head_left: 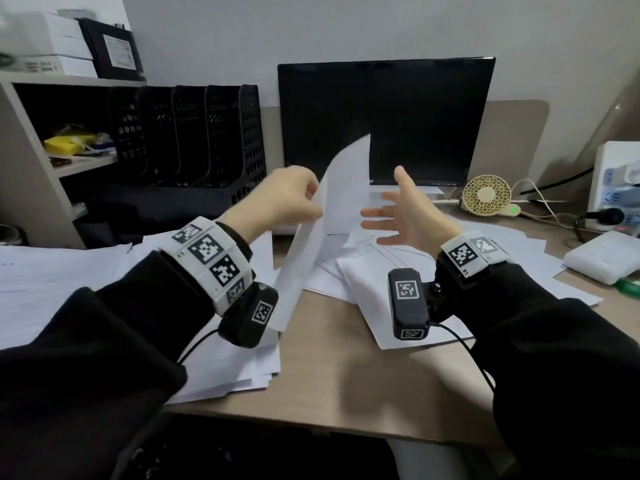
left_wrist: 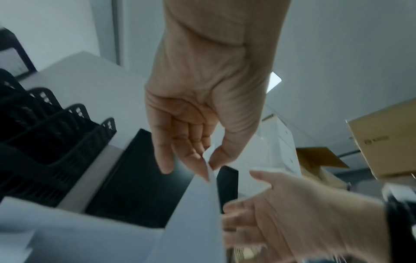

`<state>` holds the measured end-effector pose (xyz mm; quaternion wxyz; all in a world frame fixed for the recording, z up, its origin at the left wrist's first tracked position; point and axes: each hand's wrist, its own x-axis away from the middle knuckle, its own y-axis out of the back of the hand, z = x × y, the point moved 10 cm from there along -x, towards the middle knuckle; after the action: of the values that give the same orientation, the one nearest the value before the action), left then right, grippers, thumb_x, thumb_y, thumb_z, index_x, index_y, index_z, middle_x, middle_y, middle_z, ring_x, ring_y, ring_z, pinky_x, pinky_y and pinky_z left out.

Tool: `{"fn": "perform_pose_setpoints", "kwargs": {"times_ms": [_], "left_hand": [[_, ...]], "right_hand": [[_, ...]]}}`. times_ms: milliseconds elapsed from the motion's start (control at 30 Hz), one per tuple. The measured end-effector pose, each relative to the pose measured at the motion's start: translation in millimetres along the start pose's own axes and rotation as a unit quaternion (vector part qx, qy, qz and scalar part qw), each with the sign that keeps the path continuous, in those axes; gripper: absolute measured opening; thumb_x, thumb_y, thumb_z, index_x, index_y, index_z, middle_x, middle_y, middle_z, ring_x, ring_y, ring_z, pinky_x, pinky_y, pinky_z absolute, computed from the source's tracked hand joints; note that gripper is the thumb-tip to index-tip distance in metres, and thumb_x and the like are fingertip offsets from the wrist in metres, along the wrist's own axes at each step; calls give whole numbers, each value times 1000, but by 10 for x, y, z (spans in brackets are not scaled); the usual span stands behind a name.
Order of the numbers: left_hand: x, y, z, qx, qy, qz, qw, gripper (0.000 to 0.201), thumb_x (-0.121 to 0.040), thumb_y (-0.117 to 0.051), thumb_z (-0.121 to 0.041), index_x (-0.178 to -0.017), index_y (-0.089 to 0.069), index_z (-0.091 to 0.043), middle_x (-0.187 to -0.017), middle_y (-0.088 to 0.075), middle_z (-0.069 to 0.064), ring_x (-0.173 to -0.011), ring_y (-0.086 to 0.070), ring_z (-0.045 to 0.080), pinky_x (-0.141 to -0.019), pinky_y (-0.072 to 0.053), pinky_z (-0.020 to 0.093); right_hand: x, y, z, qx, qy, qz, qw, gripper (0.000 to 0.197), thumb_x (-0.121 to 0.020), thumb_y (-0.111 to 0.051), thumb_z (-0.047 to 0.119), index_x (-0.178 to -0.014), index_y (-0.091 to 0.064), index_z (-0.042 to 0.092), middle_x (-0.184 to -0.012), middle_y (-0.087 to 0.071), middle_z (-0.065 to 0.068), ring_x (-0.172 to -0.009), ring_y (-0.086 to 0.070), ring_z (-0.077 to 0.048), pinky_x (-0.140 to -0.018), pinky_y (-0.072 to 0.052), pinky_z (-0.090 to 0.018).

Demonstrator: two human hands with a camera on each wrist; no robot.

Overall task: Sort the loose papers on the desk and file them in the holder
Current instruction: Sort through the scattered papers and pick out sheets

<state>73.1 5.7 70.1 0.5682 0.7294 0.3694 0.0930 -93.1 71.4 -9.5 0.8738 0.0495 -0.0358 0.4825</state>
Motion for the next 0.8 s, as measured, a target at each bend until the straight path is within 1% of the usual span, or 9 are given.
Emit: {"fn": "perform_pose_setpoints", "kwargs": {"times_ms": [100,200,300,400,500,567,633,733,800], "left_hand": [[52,578,167,169,-7,-93,981,34,-73,-56,-20,-106,-60,-11,-102,-69,8,-93,-66,25,-82,-55,40],[164,987,488,292,9,-160,943,22,-83,-54,-10,-105,-55,-14,-91,-67,2,-74,-65,13,-63,-56,32],[253,1054,884,319,78,-180,927,25,-90,-45,4,-89,-57,-18,-75,-67,-6,-56,-63,3,-50,-54,22],[395,878,1334,300,163,-137,930,33,-86,-41,10,-84,-62,-14,-60,-65,-6,-55,-63,9,-44,-52,19],[622,729,1770,245,252,-108,930,29,-84,-44,12,-104,-58,-4,-78,-61,8,-75,-59,24,-42,-50,20],[805,599,2056,205,320,-64,923,46,-84,-49,10,-127,-41,-6,-95,-59,16,-79,-59,27,-55,-56,29],[984,476,2295,161,366,1,917,59,-83,-52,8,-134,-30,-12,-107,-57,20,-81,-61,30,-75,-57,39],[1167,349,2484,117,376,85,915,38,-82,-50,12,-113,-45,-10,-96,-53,16,-73,-56,24,-65,-60,33],[1269,300,2585,78,382,117,913,26,-82,-48,14,-100,-54,-4,-88,-50,13,-66,-50,20,-62,-59,31]], "right_hand": [[24,-65,25,2,7,-24,1000,70,-95,-23,64,-143,-35,15,-123,-58,-7,-112,-58,-24,-104,-39,-53],[78,-334,-5,43,4,23,999,46,-93,-41,60,-120,-49,24,-122,-52,-7,-114,-54,-24,-103,-40,-49],[110,-548,-4,81,18,35,996,45,-85,-61,47,-119,-56,18,-114,-55,-6,-101,-56,-24,-90,-46,-39],[139,-825,77,104,56,57,991,19,-86,-65,21,-100,-65,9,-93,-63,-7,-81,-58,-22,-72,-47,-32],[209,-1104,89,144,66,93,983,12,-88,-63,11,-98,-66,7,-89,-67,-7,-77,-61,-21,-68,-51,-28],[230,-1292,-3,179,48,115,976,18,-88,-63,9,-105,-66,5,-94,-68,-7,-81,-62,-21,-76,-53,-30],[253,-1478,-144,220,18,137,966,19,-88,-63,9,-106,-64,6,-95,-67,-6,-85,-63,-20,-78,-54,-30],[252,-1703,-328,265,-16,158,951,12,-86,-65,6,-98,-61,8,-91,-63,-6,-79,-61,-18,-68,-52,-25],[261,-1808,-413,278,-33,165,946,12,-85,-66,3,-80,-57,10,-79,-60,-6,-64,-58,-15,-61,-48,-24]]}}
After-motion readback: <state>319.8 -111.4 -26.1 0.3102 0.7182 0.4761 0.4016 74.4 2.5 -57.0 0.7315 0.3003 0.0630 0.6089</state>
